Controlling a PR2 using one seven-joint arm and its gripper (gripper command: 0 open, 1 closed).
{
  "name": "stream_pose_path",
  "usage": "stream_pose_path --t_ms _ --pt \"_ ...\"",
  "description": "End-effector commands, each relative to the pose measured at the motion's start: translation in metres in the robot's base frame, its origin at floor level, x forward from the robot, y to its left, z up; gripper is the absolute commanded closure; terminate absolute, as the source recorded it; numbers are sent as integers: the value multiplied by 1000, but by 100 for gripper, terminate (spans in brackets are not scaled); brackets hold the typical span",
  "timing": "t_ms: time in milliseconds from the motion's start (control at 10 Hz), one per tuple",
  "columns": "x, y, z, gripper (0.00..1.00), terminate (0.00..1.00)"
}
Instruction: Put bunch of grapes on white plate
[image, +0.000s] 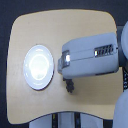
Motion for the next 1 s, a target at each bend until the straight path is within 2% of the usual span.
stream_pose_path --t_ms 0,300,700,900 --pt "19 56 75 100 0" --pt "19 98 85 100 0" --pt "10 159 59 100 0" --pt "14 190 42 100 0"
